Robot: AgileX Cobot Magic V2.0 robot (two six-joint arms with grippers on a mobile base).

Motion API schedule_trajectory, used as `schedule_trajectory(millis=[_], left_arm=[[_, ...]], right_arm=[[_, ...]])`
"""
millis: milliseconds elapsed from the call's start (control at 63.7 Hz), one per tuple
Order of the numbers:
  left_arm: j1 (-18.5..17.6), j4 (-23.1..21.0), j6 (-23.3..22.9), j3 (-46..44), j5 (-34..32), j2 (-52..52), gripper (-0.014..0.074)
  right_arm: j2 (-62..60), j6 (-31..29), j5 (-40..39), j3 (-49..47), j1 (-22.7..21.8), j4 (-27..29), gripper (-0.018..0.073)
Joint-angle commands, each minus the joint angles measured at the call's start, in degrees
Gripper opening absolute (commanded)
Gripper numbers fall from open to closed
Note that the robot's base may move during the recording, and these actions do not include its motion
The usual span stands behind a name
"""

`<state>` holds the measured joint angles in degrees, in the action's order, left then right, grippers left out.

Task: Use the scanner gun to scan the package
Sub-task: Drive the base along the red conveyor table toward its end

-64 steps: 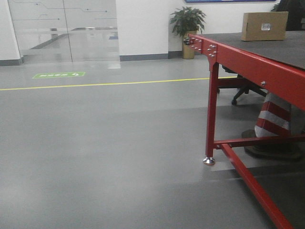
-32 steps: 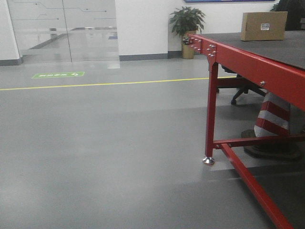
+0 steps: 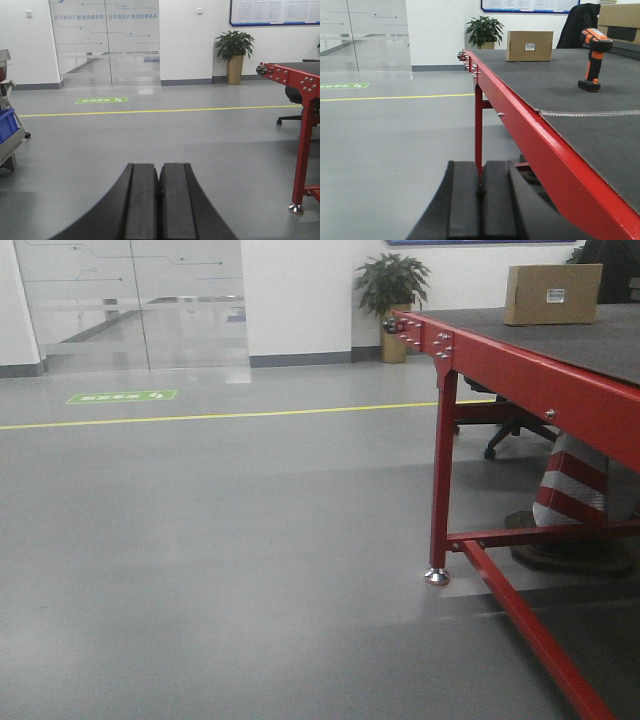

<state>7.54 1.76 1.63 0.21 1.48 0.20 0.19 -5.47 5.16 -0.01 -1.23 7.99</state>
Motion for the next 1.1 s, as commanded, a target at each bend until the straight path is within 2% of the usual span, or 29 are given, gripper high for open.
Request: schedule_trajectory(millis=[0, 1083], left_arm=[[0.1, -0.2, -0.1, -0.2, -0.9, -0.2, -0.0111], [-0.9, -0.2, -0.1, -0.2, -0.9, -0.2, -0.0111]], right_arm=[[-0.2, -0.1, -0.6, 0.0, -0.2, -0.4, -0.0153], [-0.2, -0.1, -0.8, 0.0, -0.2, -0.4, -0.0153]])
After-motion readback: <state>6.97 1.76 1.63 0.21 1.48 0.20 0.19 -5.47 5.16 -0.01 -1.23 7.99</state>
